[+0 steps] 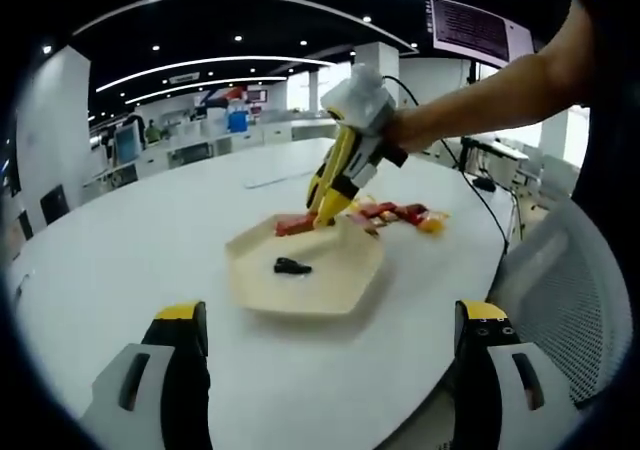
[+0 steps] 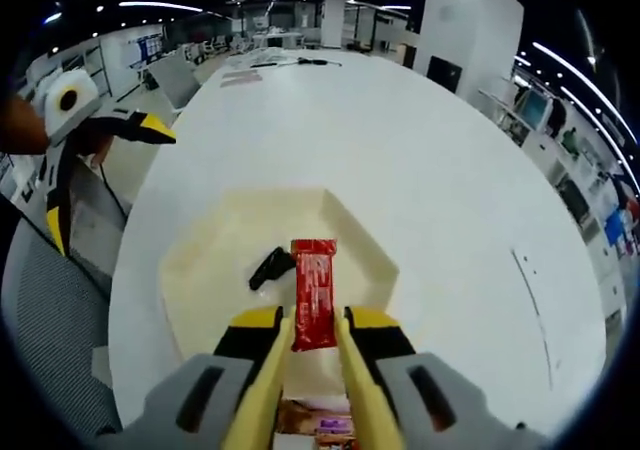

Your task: Place the target food into the container with the food tongs after gripping and lifting it, then release it inside without dropping or visibly crushing the food.

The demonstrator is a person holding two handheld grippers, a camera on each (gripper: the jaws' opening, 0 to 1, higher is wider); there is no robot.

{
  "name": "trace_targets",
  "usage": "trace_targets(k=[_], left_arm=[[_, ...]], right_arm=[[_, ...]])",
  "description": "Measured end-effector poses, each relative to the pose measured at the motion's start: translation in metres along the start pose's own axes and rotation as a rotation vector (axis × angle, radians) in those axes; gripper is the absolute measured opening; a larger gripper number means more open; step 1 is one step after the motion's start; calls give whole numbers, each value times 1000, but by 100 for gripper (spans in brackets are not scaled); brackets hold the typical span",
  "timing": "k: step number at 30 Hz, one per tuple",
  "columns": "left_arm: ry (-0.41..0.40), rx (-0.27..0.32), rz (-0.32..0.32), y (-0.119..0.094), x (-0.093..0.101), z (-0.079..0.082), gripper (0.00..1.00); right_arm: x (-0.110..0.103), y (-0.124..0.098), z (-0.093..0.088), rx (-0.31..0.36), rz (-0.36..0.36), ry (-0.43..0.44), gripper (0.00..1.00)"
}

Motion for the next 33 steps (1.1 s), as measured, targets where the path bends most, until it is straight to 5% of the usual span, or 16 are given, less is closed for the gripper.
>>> trace_targets(k=[18,25,33], left_arm=[[8,-4,0,0,0,-1,99],[11,1,1,0,0,0,99],[8,10,6,-1,0,1,99]], right_arm=[[1,-8,-10,28,-13,14,26],[2,-37,-20,52,-27,-8,27],[5,-75,-57,58,-71,2,27]])
Point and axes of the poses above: the point that each gripper's makers call its tool centre point, and the gripper's own axes: y roughly forward along the fingers, x roughly to its right, z roughly out of its top, the point moved 1 cm from there along -y, roughly backward along the fingers, and after that the axes turned 7 degrees about -x, right-handed, at the moved point
